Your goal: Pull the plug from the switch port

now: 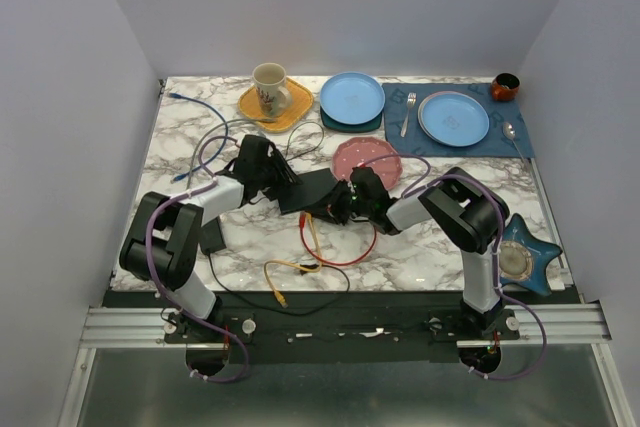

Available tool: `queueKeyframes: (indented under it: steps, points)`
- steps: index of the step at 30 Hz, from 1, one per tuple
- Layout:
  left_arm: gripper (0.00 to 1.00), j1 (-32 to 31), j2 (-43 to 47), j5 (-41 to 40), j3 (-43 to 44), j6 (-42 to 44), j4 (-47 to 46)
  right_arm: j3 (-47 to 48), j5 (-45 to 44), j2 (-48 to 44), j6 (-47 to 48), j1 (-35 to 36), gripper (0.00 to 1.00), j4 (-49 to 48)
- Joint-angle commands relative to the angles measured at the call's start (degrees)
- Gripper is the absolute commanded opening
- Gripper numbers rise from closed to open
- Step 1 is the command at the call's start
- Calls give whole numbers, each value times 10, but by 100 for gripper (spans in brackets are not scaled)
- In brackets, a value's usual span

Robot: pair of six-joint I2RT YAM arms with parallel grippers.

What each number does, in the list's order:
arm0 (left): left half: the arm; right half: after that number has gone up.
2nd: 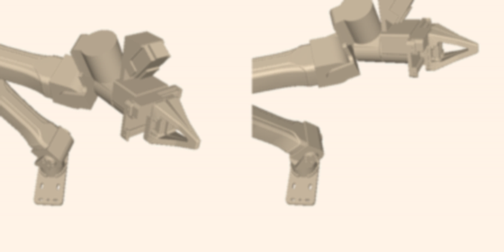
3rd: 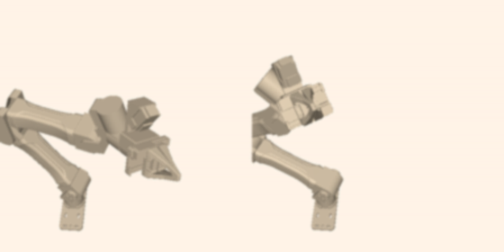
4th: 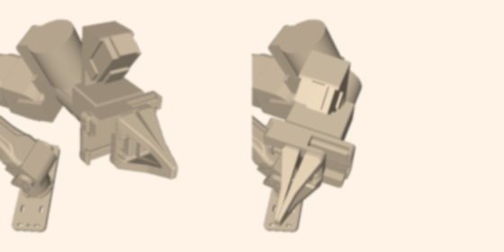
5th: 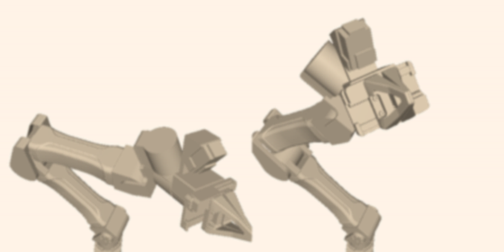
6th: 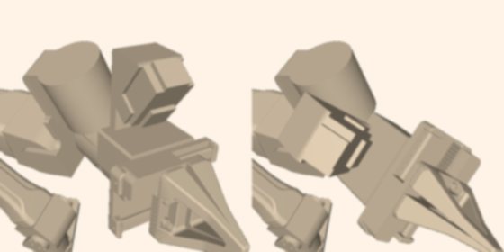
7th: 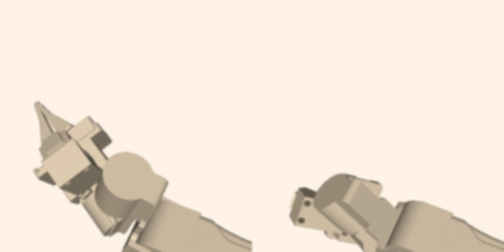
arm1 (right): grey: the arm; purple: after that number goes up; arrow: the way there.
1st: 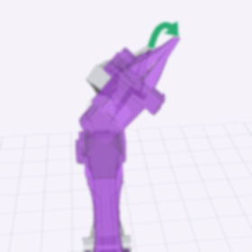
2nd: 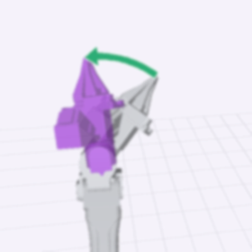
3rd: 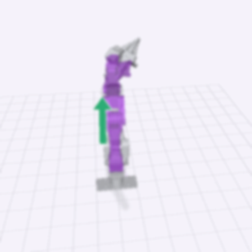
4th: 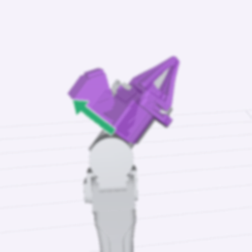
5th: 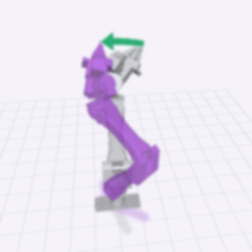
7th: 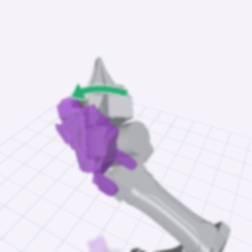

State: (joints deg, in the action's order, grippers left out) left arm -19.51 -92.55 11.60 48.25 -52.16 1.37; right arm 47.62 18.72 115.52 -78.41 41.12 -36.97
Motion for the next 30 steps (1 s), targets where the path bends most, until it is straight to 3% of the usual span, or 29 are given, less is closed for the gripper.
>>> queueKeyframes:
  steps: [1, 8, 20, 30]
  points:
    - [58, -10, 11, 25, -42, -11, 55, -19, -27, 24, 21, -4, 1, 2]
    - [58, -28, 85, 56, -110, -51, 12, -19, -22, 23, 72, -4, 1, 21]
    - [57, -41, 27, 11, -106, -57, 7, -35, -1, 18, 119, -3, 1, 35]
    - [57, -40, 33, -9, -89, -59, 18, -90, 22, -50, 173, 2, 1, 58]
